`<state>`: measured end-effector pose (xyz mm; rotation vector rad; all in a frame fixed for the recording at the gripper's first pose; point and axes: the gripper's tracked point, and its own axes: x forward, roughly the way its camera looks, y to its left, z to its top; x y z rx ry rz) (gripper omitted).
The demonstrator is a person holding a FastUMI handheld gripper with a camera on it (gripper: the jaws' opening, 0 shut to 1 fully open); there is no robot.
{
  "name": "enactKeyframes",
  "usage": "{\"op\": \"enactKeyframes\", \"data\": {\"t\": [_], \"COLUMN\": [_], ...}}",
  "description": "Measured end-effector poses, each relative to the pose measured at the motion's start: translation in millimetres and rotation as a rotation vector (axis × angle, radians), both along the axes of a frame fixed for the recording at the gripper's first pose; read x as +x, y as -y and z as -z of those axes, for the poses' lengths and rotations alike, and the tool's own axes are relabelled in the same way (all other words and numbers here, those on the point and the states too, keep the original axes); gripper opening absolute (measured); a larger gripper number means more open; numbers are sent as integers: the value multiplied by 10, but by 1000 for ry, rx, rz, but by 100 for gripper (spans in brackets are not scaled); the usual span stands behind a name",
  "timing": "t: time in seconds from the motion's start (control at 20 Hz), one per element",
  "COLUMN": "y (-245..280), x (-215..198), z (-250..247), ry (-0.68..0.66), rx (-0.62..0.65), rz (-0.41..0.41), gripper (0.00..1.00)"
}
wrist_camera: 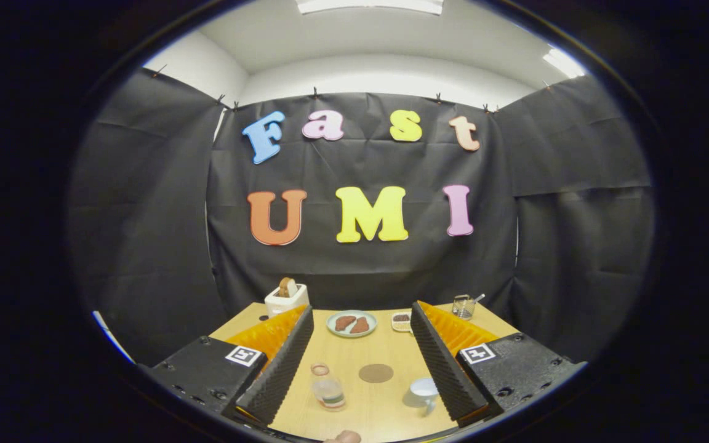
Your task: Take the bottle from table, then pour the juice into the cup, finally place the bottle on the coaster
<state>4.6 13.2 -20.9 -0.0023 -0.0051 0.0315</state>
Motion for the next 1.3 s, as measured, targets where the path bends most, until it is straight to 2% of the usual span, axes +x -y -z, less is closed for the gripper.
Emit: {"op": "enactKeyframes", "data": {"t": [0.2,0.6,0.95,1.3], "y": [41,25,-66,-245], "x": [59,205,383,470], "z": [129,776,1546,1997], "ry": [23,77,22,13], "rx": [-2,-32,-24,-29], "rz": [8,-21,-35,-72], "gripper": [100,100,100,100]}}
